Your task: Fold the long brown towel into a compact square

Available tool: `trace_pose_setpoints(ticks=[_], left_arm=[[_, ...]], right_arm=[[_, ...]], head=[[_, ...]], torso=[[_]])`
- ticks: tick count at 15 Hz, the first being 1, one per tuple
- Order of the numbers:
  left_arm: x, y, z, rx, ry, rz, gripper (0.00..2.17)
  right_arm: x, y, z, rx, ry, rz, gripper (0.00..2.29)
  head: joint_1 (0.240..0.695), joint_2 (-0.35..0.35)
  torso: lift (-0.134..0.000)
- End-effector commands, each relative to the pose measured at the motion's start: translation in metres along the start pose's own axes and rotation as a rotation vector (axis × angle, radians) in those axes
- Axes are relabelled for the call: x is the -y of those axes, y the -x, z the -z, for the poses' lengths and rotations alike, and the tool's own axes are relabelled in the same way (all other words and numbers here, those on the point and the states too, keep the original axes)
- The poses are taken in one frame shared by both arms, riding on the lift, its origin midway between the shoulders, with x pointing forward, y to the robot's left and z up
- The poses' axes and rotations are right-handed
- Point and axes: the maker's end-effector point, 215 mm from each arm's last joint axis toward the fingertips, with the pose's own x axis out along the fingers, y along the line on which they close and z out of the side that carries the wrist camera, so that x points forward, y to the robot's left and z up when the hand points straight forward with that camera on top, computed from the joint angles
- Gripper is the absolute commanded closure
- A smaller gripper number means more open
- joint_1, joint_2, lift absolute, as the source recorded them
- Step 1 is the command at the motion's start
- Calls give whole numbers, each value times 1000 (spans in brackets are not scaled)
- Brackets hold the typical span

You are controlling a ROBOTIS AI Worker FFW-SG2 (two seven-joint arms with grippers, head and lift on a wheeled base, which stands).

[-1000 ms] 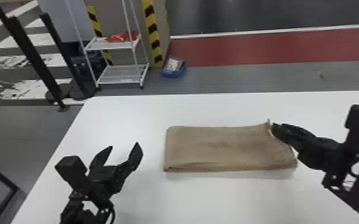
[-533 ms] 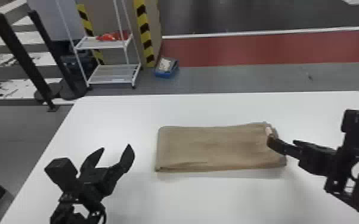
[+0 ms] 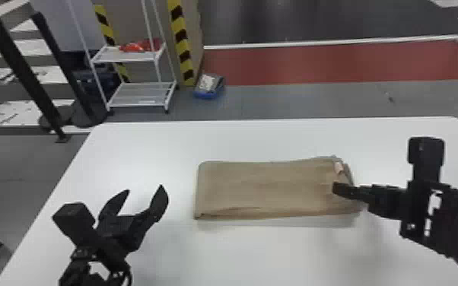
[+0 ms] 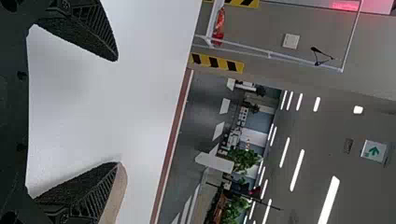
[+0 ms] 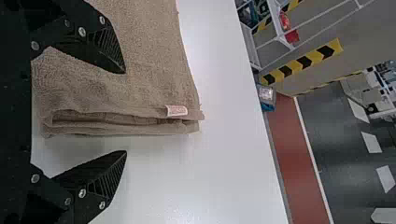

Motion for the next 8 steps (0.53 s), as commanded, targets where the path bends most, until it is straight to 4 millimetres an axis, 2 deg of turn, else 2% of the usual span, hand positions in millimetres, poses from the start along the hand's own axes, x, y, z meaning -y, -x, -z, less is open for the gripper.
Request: trace_pose_setpoints(ticks=[1, 3, 5, 6, 8], left_arm=[[0, 0, 0, 0, 0, 0, 80], [0, 0, 2, -3, 1, -1, 80], [-2, 0, 4, -7, 0, -3, 80], [-3, 1, 4, -8, 0, -5, 80], [-7, 1, 5, -10, -1, -10, 80]], right_arm=[[-3, -7, 5, -22, 12, -5, 478], [-6, -9, 7, -29, 24, -5, 866], [-7, -7, 8, -26, 15, -17, 1382], [-7, -6, 7, -22, 11, -20, 1477], [-9, 0, 1, -8, 2, -28, 1480]], head=[[695, 132], [695, 139], [695, 143], [695, 146], [695, 147]], torso=[[-126], [-126], [-126], [-126], [-126]])
